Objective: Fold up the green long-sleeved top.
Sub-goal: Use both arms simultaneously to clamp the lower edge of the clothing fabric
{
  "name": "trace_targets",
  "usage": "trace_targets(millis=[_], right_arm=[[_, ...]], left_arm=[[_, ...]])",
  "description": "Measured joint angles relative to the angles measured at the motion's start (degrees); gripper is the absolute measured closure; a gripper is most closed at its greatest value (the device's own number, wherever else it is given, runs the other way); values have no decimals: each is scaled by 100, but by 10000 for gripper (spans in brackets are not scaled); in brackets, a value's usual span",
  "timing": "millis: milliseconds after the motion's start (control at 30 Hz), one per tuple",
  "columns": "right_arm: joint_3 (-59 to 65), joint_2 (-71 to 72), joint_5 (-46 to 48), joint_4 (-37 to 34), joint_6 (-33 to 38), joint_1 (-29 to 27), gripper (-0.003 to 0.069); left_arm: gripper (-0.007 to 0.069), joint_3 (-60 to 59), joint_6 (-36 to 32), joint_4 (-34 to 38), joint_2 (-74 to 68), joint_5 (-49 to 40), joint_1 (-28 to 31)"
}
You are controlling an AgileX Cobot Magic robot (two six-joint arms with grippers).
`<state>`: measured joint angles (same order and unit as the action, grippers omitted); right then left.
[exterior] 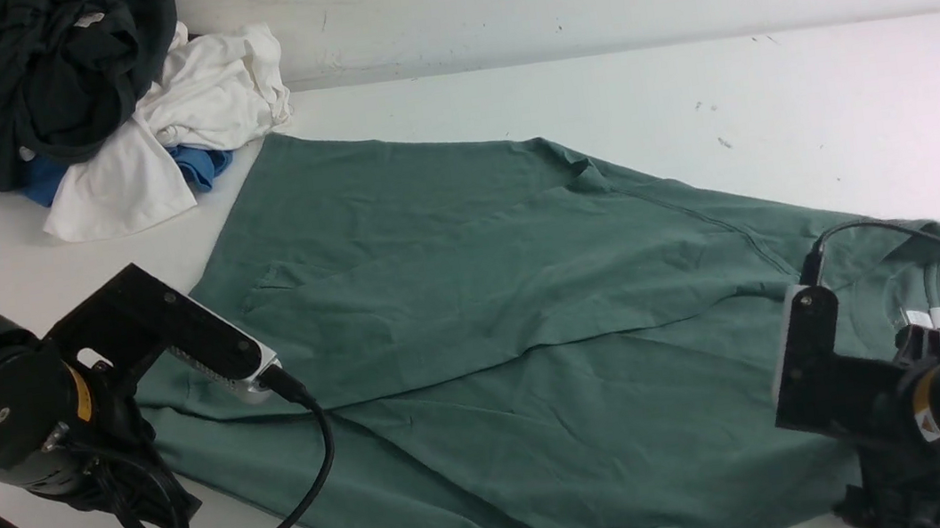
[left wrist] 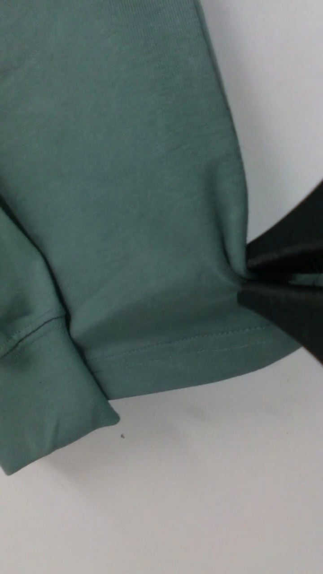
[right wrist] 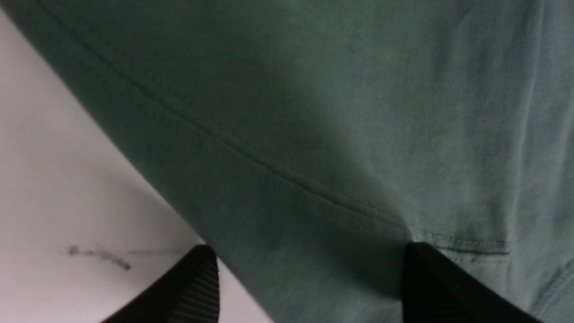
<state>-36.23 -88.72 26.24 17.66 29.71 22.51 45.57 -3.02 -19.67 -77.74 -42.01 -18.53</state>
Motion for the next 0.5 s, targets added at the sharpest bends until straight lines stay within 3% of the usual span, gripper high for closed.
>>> trace_targets(millis=[33,100,133,167,300,500], right_arm=[[-9,-30,-25,14,-23,0,181],[-59,-166,-172,116,-306,0,301],[-68,-167,-172,116,-306,0,301],[-107,-174,-123,110,-512,0,393],[-380,40,971,143,-1247,6,615],[-949,957,2266,918,-1912,6,660]], left_arm=[[611,0,1,8,0,0,0],[611,19,9,20,0,-141,0],[611,19,9,20,0,-159,0],[611,87,60,42,0,-343,0],[611,446,122,181,161,-1157,0],[611,1320,161,578,619,-1578,9]])
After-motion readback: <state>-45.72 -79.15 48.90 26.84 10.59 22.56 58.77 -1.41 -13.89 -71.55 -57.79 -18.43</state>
